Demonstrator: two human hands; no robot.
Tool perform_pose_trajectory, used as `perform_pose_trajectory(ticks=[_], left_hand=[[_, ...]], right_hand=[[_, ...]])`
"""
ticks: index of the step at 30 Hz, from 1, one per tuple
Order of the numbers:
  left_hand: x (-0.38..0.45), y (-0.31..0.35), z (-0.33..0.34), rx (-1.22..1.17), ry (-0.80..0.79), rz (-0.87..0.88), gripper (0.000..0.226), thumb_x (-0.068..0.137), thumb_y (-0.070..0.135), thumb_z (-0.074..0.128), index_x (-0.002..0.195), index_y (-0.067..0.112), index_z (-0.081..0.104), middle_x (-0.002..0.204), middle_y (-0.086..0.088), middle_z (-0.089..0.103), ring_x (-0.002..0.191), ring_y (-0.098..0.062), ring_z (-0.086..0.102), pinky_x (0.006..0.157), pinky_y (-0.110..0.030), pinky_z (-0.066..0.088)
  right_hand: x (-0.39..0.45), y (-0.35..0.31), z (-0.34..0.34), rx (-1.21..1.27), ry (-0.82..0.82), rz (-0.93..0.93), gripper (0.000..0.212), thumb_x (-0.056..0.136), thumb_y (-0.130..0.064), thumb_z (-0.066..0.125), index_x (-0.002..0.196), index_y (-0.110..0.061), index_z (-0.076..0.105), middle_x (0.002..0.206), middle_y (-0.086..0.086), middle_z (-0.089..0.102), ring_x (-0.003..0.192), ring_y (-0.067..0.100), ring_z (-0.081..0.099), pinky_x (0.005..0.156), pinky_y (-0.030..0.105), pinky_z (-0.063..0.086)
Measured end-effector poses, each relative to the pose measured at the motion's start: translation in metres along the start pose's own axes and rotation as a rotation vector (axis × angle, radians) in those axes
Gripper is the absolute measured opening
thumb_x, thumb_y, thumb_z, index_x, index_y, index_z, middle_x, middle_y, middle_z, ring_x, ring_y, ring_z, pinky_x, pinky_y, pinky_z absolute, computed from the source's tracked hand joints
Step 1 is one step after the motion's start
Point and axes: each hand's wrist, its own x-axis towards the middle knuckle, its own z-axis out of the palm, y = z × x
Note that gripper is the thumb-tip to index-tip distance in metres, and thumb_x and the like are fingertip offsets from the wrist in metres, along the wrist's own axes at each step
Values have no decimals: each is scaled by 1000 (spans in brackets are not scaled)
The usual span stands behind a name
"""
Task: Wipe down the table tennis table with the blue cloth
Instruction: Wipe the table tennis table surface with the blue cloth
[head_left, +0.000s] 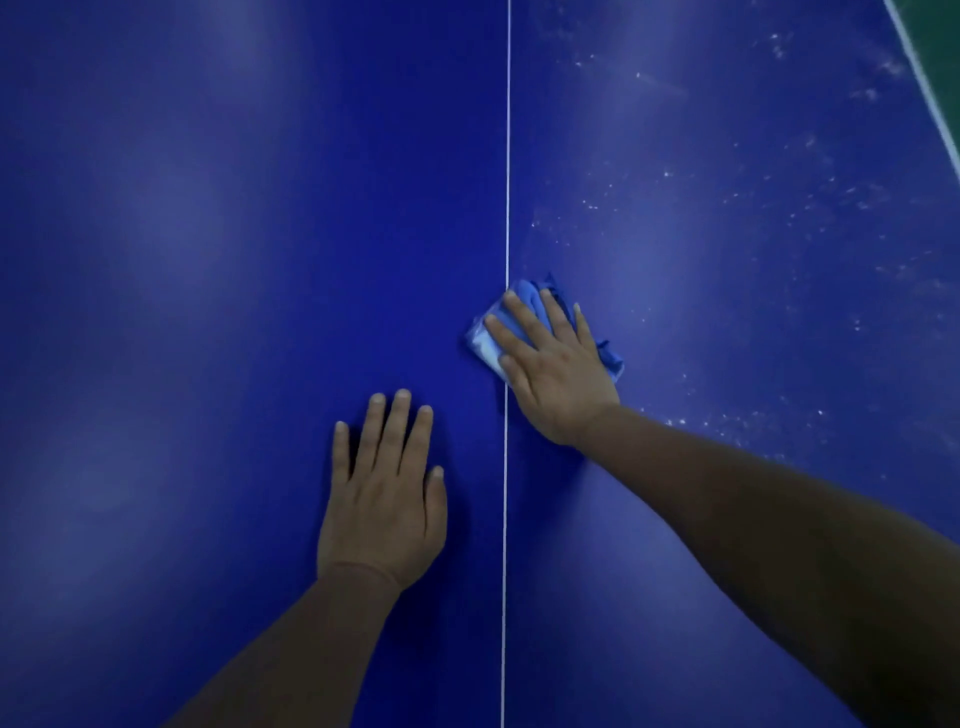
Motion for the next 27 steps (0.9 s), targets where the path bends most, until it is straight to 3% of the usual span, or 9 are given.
perform_pose_trajectory(ticks=[8,11,14,16,18,21,25,27], left_hand=[[2,-1,4,62,-26,4,58,102,38,26,157,20,26,167,-6,18,155,-26,10,120,-56,11],[3,-1,2,68,-23,8,58,102,37,27,156,19,27,167,-6,19,155,-27,10,120,-55,11],[4,-1,1,57,-32,5,58,102,37,26,156,20,26,167,-6,19,155,-27,11,119,-56,11],[4,-1,1,59,-43,8,58,102,37,27,156,19,26,167,-7,20,155,-28,11,119,-57,12],[3,-2,0,61,-49,13,58,101,37,27,156,19,27,167,-7,20,155,-28,11,119,-57,12],[3,-4,1,72,-55,6,57,102,37,26,156,18,30,167,-7,20,155,-28,10,119,-56,10],[4,-2,1,71,-50,1,58,102,37,26,155,17,33,167,-7,20,155,-27,9,120,-55,9],[5,0,1,71,-44,5,58,102,37,26,155,17,34,167,-7,20,155,-28,10,121,-56,9]], right_hand=[[114,26,-19,60,76,186,53,107,-42,15,159,-33,16,168,-5,4,154,30,-4,123,55,-1],[138,74,-24,8,24,182,54,103,-37,14,157,-32,17,168,3,10,152,41,5,118,64,10],[133,160,-30,-40,75,552,54,99,-29,22,153,-32,20,165,13,15,146,55,12,109,75,13],[111,201,-36,63,92,857,53,102,-32,23,156,-31,19,167,8,8,149,50,3,112,73,5],[98,200,-39,121,129,987,55,104,-39,18,158,-27,19,168,4,5,151,45,-1,116,68,0],[106,148,-30,71,153,802,56,103,-29,23,159,-21,19,167,10,8,149,50,1,115,70,2],[90,49,-5,-65,112,62,55,104,-34,26,158,-24,24,167,5,15,151,44,8,119,64,8],[89,70,-9,-113,75,-99,52,105,-37,23,156,-30,29,166,3,21,150,43,14,117,64,14]])
